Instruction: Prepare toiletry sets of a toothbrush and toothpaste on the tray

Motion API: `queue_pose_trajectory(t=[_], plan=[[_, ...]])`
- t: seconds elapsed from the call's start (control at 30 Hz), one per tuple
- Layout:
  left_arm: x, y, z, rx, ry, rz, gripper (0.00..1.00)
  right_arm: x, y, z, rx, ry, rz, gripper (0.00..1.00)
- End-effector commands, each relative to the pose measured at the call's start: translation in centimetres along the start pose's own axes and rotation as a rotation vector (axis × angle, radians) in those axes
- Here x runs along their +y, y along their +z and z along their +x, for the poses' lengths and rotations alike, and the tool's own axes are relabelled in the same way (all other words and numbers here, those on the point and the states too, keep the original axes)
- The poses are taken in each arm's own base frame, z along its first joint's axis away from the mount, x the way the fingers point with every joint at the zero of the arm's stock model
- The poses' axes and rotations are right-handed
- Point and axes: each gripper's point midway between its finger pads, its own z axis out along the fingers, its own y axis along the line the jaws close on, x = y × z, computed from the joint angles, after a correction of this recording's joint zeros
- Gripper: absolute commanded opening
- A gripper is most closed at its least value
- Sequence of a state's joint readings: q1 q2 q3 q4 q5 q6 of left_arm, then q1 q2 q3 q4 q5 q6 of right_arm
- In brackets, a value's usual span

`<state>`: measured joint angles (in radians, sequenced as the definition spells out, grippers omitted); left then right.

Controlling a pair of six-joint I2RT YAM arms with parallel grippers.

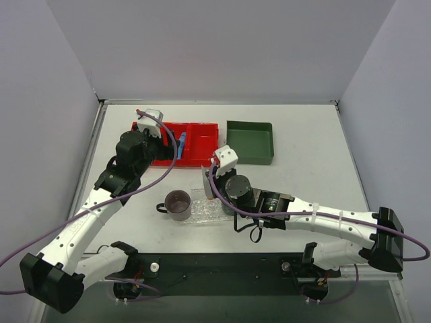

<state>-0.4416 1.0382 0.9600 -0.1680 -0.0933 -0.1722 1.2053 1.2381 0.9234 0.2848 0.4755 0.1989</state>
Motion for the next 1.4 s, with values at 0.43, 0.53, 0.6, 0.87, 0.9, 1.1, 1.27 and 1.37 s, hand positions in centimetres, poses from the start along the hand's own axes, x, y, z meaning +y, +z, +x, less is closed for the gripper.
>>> queue_pose_trajectory(t=[0.43,0.53,0.6,0.87,0.9,1.1,1.27,1.37], plan=[[-0.4,0.2,-1.2,-0.041,-0.004,0.020,0.79,0.0,0.4,-1.5,-0.093,0.022,0.014,0.00],[-0.4,0.1,-1.3,-0.044,-0.004,0.020,0.79,0.0,0.4,-1.3,-0.094,0.020,0.011,0.00],[-0.4,0.2,-1.2,-0.041,-0.004,0.020,0.80,0.1,0.5,-1.2,-0.091,0.016,0.010,0.00],[-0.4,0.2,-1.3,-0.044,-0.004,0.022,0.79,0.1,0.5,-0.8,-0.098,0.016,0.006,0.00],[-0.4,0.2,-1.1,-0.038,-0.002,0.019,0.79,0.0,0.6,-0.7,-0.101,0.020,0.007,0.00],[-0.4,0.3,-1.1,-0.038,-0.001,0.020,0.80,0.2,0.8,0.0,-0.096,0.016,0.005,0.00],[-0.4,0.3,-1.2,-0.039,-0.002,0.022,0.80,0.2,0.9,0.1,-0.100,0.019,0.005,0.00],[-0.4,0.3,-1.1,-0.037,-0.002,0.022,0.79,0.2,0.9,0.2,-0.101,0.023,0.005,0.00]])
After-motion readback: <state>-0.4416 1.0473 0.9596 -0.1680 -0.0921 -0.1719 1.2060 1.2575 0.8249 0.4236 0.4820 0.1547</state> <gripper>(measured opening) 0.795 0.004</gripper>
